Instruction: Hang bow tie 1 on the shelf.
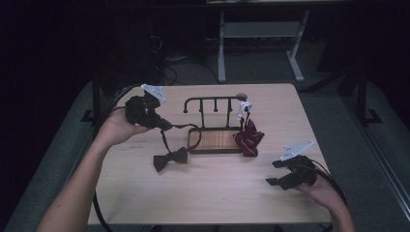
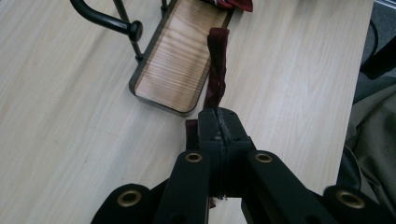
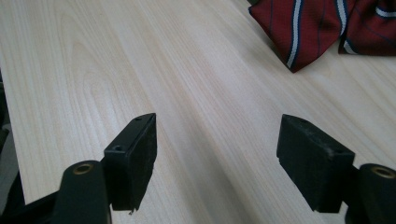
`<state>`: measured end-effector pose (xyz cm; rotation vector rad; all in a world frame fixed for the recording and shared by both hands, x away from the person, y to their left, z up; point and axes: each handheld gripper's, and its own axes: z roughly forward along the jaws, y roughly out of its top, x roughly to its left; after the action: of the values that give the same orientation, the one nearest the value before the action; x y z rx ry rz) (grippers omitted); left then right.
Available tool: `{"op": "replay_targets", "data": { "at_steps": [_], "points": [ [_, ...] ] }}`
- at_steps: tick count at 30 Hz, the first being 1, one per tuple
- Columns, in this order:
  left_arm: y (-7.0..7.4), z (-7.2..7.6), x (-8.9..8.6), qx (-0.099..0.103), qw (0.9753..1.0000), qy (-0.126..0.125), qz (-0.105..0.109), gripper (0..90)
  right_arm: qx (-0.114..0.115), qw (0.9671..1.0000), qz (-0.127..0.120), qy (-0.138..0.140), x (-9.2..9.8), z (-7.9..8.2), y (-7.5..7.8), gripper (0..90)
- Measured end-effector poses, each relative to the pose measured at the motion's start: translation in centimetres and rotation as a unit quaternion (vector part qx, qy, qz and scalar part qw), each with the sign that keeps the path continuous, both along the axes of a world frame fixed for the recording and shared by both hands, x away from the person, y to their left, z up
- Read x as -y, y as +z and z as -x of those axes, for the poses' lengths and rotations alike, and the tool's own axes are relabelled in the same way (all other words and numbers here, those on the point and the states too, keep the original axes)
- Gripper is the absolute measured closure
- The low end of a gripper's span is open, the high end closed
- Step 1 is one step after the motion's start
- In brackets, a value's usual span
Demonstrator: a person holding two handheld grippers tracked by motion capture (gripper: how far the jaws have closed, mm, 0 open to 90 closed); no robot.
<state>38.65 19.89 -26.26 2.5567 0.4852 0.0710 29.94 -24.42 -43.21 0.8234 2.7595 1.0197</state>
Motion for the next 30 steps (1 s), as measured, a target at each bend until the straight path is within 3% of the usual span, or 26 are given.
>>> {"op": "replay_targets", "data": {
  "at_steps": [11, 19, 30],
  "points": [
    [1.2, -1.2, -0.1, 0.000, 1.0000, 0.003, -0.002, 90.0, -0.002, 1.0000, 0.004, -0.003, -0.1, 0.0, 0.0, 28.4],
    [2.3, -2.2, 0.1, 0.009, 0.9998, 0.018, -0.007, 90.0, 0.001, 1.0000, 0.002, -0.002, 0.1, 0.1, 0.0, 28.4],
    [2.3, -3.5, -0.4, -0.001, 0.9993, 0.037, -0.008, 89.9, 0.004, 1.0000, 0.005, -0.002, 0.2, 0.1, 0.0, 28.4]
  ]
}}
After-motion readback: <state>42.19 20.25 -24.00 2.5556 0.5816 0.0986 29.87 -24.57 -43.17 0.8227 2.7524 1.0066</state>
